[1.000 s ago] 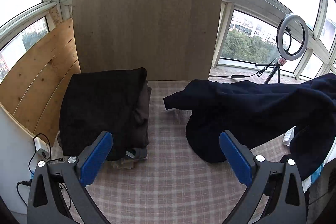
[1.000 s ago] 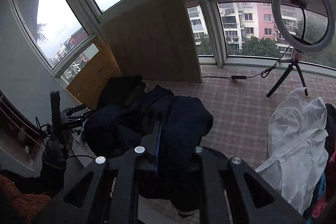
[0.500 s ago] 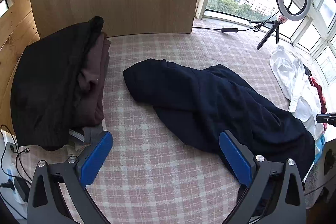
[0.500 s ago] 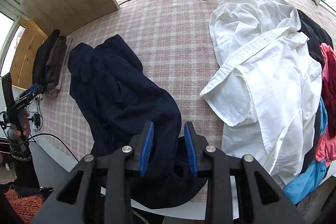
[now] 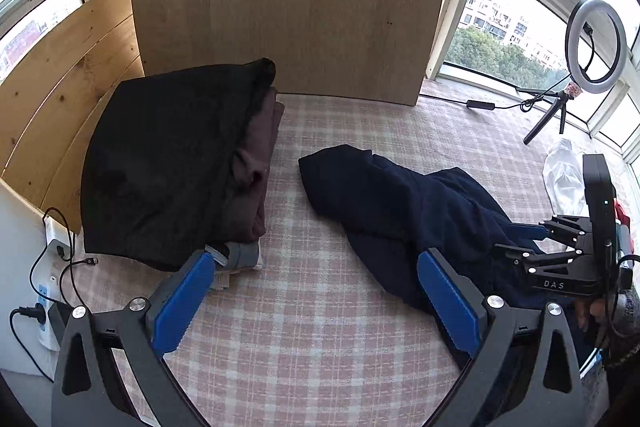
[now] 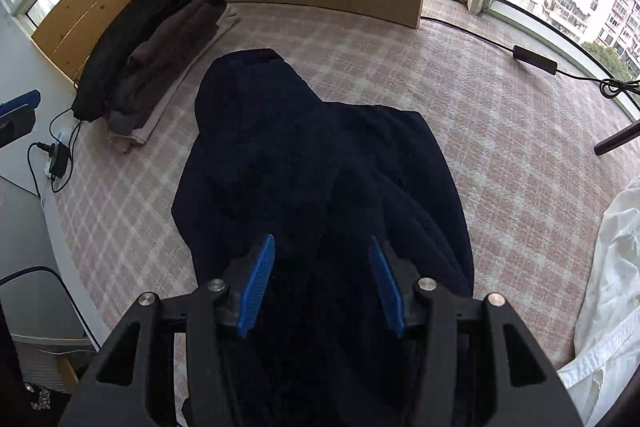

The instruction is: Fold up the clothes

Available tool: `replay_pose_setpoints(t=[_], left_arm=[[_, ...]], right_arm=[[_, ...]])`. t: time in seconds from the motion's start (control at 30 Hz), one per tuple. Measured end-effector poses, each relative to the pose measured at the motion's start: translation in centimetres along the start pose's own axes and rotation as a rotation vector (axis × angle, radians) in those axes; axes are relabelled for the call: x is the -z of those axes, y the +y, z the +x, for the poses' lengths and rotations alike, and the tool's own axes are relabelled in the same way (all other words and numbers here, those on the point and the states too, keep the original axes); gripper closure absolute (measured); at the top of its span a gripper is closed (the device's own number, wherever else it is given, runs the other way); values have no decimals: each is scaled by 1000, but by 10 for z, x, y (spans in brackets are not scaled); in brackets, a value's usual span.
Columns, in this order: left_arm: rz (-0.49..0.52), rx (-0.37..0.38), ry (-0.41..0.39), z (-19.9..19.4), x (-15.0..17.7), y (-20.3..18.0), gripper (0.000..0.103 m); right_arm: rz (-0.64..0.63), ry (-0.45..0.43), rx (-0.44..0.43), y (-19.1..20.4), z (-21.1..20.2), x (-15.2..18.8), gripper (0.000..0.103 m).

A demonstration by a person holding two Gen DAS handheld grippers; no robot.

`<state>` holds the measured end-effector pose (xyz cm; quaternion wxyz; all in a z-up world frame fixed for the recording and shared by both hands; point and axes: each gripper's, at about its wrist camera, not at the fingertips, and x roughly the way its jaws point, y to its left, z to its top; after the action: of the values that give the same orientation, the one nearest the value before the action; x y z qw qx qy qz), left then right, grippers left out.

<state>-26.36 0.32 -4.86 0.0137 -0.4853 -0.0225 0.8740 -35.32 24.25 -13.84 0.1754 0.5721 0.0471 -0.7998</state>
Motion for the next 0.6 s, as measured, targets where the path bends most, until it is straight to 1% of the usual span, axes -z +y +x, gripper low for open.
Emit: replay_pose_setpoints(t=[0.03,0.07,0.1,0.17,0.2,0.27,0.3,0.33,0.37,0.4,0.43,0.47,0.5,0.53,0.57,0.6], left_arm=[[-4,-17,-3,-3,3,4,1],[-12,-30,0,-4,5,9,1],[-23,-40,3,-5,8,15,1],[-45,-54,5,-7,13,26,1],[-57,-61,5,-8,15,32,1],[-76,-69,7,-8,18,41,1],[-83,-68,8,-6,19,45,1],[-91,-65,16,-3,20,47,1],[-99,-61,26,1,20,48,1],[-102,-54,37,6,21,48,1],[-96,-41,47,10,23,45,1],[-83,-29,57,15,26,39,1],[-67,-16,69,20,29,32,1],[-51,-3,83,25,32,25,1],[-35,11,96,30,36,17,1],[-18,25,112,35,40,10,1]], right_arm=[[6,5,-33,0,11,-7,56],[13,-4,-96,2,16,-10,73],[16,-15,-156,6,18,-12,99],[0,-50,-255,22,4,-6,99],[-7,-60,-320,32,-3,-1,99],[-19,-44,-518,64,-18,19,99],[-50,-13,-604,83,-23,30,98],[-133,58,-635,106,-23,46,98],[-199,110,-606,123,-25,59,98],[-240,143,-584,132,-29,70,97],[-223,134,-576,124,-37,73,96],[-206,125,-567,117,-44,76,92],[-178,110,-560,105,-52,78,82],[-126,81,-553,82,-61,76,74],[-81,51,-528,61,-68,73,54],[-51,21,-460,41,-72,67,42]])
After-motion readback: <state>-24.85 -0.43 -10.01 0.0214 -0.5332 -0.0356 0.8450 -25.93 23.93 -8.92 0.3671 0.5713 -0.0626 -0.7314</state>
